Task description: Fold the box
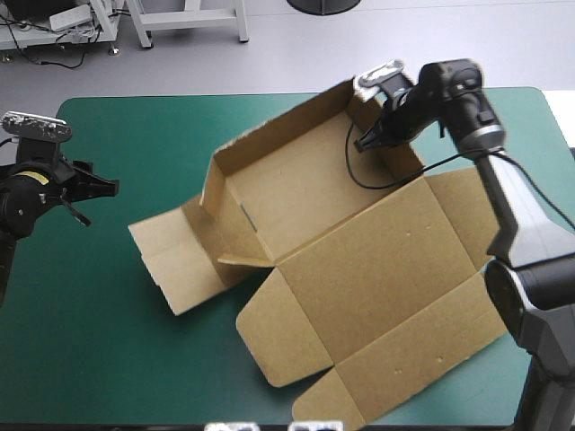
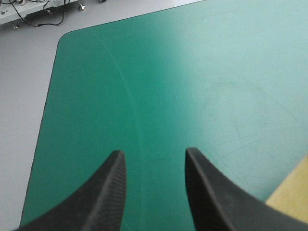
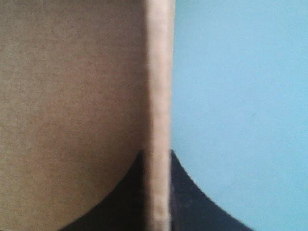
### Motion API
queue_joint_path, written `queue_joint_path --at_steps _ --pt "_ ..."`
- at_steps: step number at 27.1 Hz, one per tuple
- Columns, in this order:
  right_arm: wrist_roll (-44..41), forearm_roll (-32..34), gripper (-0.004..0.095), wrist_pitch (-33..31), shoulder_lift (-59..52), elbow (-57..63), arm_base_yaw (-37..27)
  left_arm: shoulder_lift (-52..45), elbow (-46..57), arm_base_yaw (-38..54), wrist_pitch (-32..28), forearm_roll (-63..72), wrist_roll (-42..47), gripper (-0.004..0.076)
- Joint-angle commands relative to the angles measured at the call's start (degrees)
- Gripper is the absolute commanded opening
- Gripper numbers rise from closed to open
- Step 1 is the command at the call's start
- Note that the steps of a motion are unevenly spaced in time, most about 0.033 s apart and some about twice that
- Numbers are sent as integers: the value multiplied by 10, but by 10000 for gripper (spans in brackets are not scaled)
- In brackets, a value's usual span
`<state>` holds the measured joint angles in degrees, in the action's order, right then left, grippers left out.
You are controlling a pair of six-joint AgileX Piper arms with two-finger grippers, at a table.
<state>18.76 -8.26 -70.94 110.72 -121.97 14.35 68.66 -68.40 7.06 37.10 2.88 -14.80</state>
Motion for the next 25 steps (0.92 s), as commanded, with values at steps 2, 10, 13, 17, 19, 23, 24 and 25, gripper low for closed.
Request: queue_joint_path --at_steps 2,10,13,17,19,23,24,25 --pt "13 -110 -25 -7 -139 -31 -77 -23 -14 1 -48 -7 -2 288" --pt "64 -279 -25 -6 -235 -30 -174 -35 -14 2 -19 90 -36 288" --pt "75 -329 -25 -6 -239 -30 -177 -32 -14 2 13 273 -178 288" --pt "75 -320 -25 -6 -238 -30 -176 -31 -14 2 102 467 -319 288" --pt "75 -313 -25 -6 -238 -30 -176 -31 -14 2 148 519 -344 288" --pt "75 -313 -25 -4 -234 -28 -176 -27 -14 2 227 631 -396 288" --pt "75 -313 -25 -3 -233 -27 -176 -26 -14 2 250 662 -408 288" --pt "75 -313 -24 2 -230 -24 -173 -25 -14 2 270 684 -417 288"
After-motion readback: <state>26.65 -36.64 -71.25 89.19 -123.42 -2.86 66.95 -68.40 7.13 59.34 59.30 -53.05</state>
